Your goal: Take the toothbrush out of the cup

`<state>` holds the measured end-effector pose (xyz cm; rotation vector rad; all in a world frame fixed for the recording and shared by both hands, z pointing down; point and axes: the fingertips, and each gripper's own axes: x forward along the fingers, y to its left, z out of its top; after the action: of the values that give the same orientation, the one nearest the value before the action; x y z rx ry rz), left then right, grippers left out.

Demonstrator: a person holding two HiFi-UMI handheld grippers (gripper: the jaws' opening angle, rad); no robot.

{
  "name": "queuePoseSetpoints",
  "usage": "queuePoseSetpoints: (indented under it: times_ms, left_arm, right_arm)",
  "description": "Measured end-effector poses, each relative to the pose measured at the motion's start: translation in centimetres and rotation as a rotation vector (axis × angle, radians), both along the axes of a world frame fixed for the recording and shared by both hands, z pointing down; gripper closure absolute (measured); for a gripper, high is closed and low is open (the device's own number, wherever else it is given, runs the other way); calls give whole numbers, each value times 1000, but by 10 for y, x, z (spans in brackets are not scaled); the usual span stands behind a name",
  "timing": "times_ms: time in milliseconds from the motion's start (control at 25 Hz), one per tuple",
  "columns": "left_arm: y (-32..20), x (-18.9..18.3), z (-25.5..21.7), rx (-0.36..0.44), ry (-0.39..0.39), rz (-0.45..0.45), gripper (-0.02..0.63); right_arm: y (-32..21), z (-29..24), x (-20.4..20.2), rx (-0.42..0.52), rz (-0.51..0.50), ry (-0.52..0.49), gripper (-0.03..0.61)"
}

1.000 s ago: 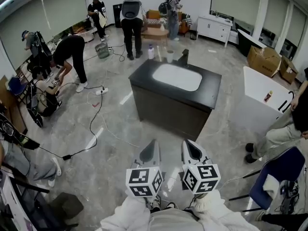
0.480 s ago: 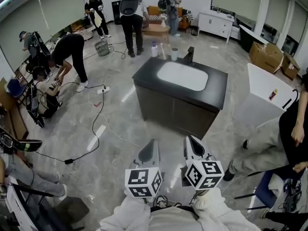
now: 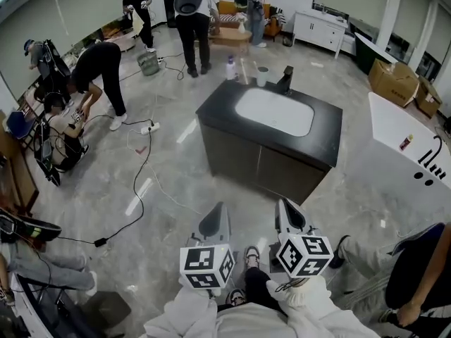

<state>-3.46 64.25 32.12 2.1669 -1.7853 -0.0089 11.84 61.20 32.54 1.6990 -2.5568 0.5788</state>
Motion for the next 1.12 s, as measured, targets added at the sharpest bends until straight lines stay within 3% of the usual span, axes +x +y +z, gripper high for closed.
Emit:
queuePoseSetpoints:
  times_ms: [1120]
  left_arm:
    - [-245,17,0,0,-5,-32,617]
  right_arm:
    - [-244,1,-1,-2,-79,6,555]
